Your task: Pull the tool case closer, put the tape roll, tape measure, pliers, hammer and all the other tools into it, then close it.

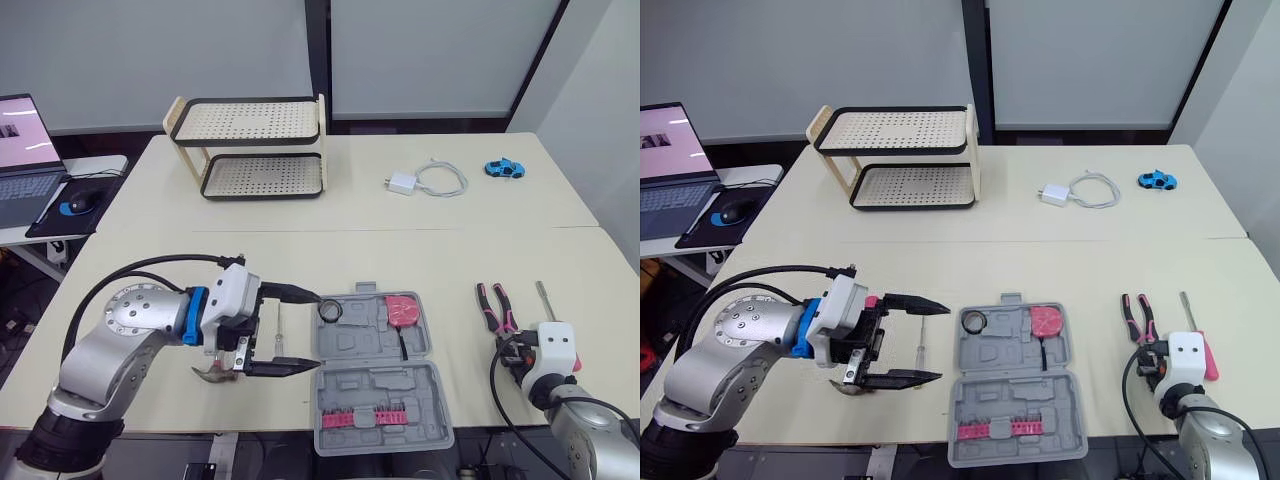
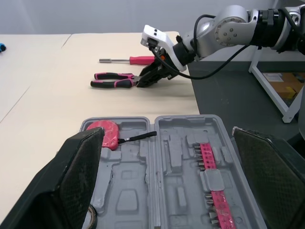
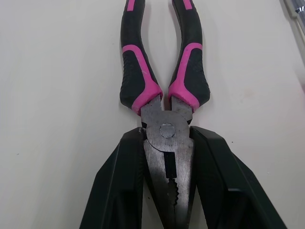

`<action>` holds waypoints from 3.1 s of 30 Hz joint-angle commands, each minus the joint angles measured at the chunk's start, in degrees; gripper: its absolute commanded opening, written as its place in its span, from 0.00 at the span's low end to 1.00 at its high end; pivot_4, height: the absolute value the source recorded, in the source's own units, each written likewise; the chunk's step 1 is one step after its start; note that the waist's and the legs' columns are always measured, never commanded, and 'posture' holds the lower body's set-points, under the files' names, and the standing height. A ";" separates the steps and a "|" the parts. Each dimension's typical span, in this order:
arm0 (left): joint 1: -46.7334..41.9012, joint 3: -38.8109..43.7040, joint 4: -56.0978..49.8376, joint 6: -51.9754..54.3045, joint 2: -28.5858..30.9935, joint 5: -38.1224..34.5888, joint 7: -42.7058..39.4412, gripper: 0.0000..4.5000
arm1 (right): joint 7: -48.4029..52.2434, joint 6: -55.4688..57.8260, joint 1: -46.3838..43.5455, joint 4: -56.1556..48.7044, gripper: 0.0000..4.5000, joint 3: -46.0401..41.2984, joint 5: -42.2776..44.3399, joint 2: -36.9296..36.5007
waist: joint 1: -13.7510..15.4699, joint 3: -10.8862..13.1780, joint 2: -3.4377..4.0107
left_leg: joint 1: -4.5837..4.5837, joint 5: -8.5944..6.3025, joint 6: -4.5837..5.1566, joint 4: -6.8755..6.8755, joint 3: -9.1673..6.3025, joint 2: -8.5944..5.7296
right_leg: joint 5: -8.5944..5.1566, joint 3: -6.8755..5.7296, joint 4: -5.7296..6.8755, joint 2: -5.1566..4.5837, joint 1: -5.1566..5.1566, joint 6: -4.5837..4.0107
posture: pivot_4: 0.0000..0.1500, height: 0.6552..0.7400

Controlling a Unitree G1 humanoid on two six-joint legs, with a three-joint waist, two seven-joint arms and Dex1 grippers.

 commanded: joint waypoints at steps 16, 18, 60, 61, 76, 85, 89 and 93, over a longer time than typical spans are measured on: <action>2.32 3.85 4.38 -7.32 3.46 2.37 -3.52 1.00 | 12.00 5.40 3.35 -22.41 0.26 -2.58 5.81 -18.31 | -0.17 0.18 0.36 | -0.01 -0.01 0.01 -0.03 0.11 0.01 | 0.00 0.13 0.00 0.03 -0.08 0.01 | 1.00 1.00; 3.05 4.21 5.52 -9.04 4.32 3.11 -4.52 1.00 | 15.59 6.88 3.32 -24.80 0.26 -2.62 7.09 -23.10 | -0.05 0.18 0.37 | -0.02 -0.01 0.01 -0.03 0.07 0.01 | 0.00 0.08 -0.03 0.03 -0.05 0.01 | 1.00 1.00; 9.76 4.46 7.27 -18.38 7.31 6.88 -9.25 1.00 | 50.23 2.01 -52.50 4.39 0.26 56.45 -11.93 -25.99 | -0.12 0.42 0.13 | -0.74 0.14 -0.25 0.12 -0.11 -0.01 | 0.01 -0.22 0.01 -0.08 -0.69 0.00 | 1.00 1.00; 9.74 4.38 7.30 -18.41 7.24 6.94 -9.21 1.00 | 50.33 1.73 -52.51 4.95 0.26 56.44 -12.24 -25.48 | -0.14 0.42 0.13 | -0.73 0.15 -0.25 0.12 -0.11 -0.01 | 0.01 -0.21 0.01 -0.08 -0.69 0.00 | 1.00 1.00; 8.01 2.92 8.50 -18.83 6.37 7.61 -8.51 1.00 | 51.11 1.20 -50.29 8.24 0.26 56.20 -15.26 -22.30 | -0.22 0.42 0.13 | -0.72 0.16 -0.27 0.12 -0.12 0.00 | 0.01 -0.20 0.03 -0.05 -0.71 0.00 | 1.00 1.00; 7.27 2.16 8.58 -18.80 5.77 7.87 -7.90 1.00 | 52.78 5.44 -50.53 2.50 0.86 50.26 -10.76 -23.91 | -0.15 0.42 0.14 | -0.73 0.16 -0.28 0.12 -0.12 -0.01 | 0.01 -0.20 0.03 -0.06 -0.71 0.00 | 1.00 1.00; 7.40 2.39 8.65 -18.74 5.64 7.95 -7.68 1.00 | 50.49 9.10 -48.92 -3.22 0.86 45.88 -6.76 -22.10 | -0.19 0.42 0.13 | -0.73 0.16 -0.27 0.12 -0.13 0.00 | 0.01 -0.20 0.03 -0.06 -0.71 0.00 | 1.00 1.00; 7.31 2.44 8.65 -18.55 5.48 7.93 -7.37 1.00 | 44.23 8.49 -45.36 -3.93 0.73 44.78 -7.28 -18.23 | -0.13 0.40 0.10 | -0.73 0.16 -0.27 0.11 -0.15 0.01 | 0.02 -0.21 0.04 -0.06 -0.71 0.00 | 1.00 1.00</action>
